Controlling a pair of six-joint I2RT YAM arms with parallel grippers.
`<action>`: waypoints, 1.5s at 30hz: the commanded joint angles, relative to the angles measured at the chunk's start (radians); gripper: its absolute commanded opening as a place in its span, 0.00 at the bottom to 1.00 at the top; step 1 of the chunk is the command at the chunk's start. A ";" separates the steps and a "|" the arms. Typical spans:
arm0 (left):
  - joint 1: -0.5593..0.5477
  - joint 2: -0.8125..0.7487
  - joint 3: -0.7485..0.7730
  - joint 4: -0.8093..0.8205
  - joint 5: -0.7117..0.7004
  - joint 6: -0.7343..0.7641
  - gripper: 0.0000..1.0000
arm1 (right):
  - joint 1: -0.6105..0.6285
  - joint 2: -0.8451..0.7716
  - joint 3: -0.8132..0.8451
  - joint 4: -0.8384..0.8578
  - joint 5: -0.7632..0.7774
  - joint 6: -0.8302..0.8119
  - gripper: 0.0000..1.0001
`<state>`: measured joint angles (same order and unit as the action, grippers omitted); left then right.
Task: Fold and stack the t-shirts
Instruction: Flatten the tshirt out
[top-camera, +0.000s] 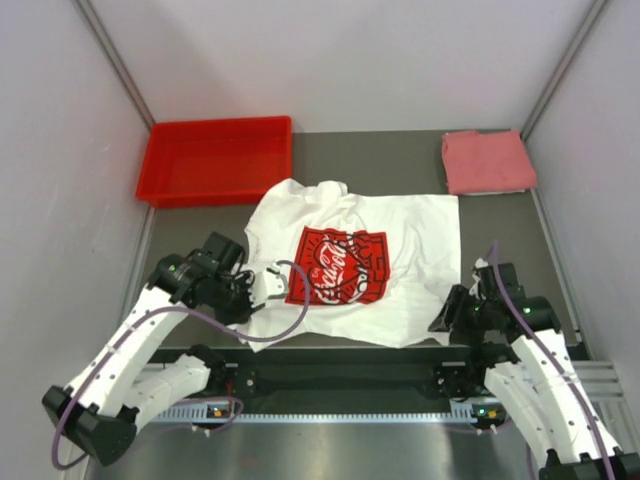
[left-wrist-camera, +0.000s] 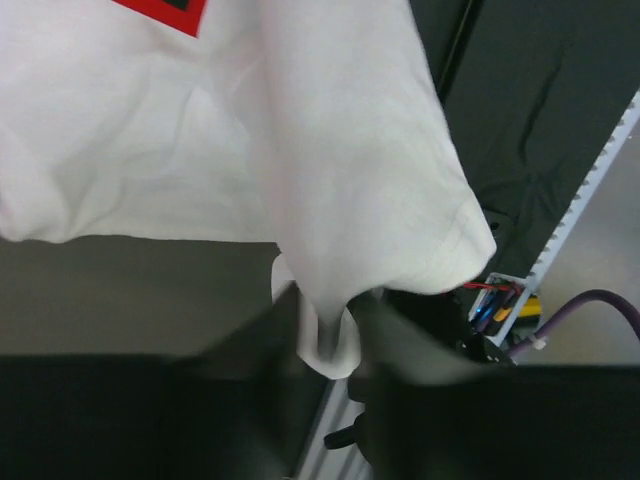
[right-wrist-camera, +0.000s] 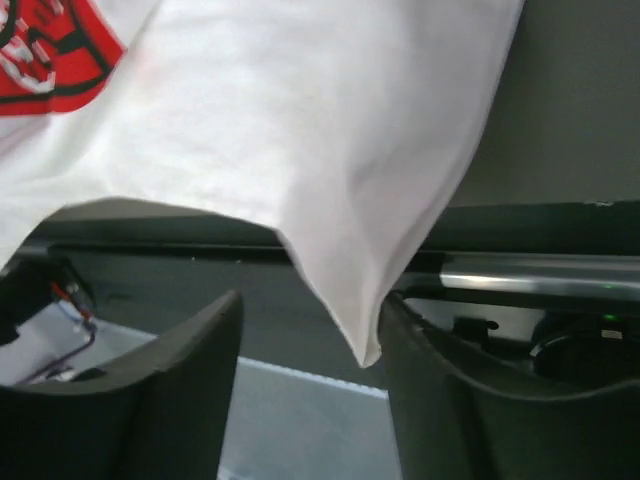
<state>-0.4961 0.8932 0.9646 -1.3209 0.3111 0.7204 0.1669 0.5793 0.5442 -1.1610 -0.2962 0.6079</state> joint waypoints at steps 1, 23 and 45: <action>-0.006 0.050 -0.030 -0.187 0.062 0.059 0.50 | -0.006 0.011 0.087 -0.108 -0.002 -0.001 0.61; 0.163 0.602 0.301 0.853 -0.423 -0.509 0.68 | -0.099 0.712 0.456 0.838 0.442 -0.260 0.47; 0.304 1.004 0.194 1.187 -0.270 -0.475 0.43 | -0.225 1.357 0.721 0.975 0.301 -0.283 0.45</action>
<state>-0.1890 1.8915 1.1896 -0.1814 -0.0303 0.2470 -0.0471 1.9160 1.2243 -0.2104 0.0513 0.3233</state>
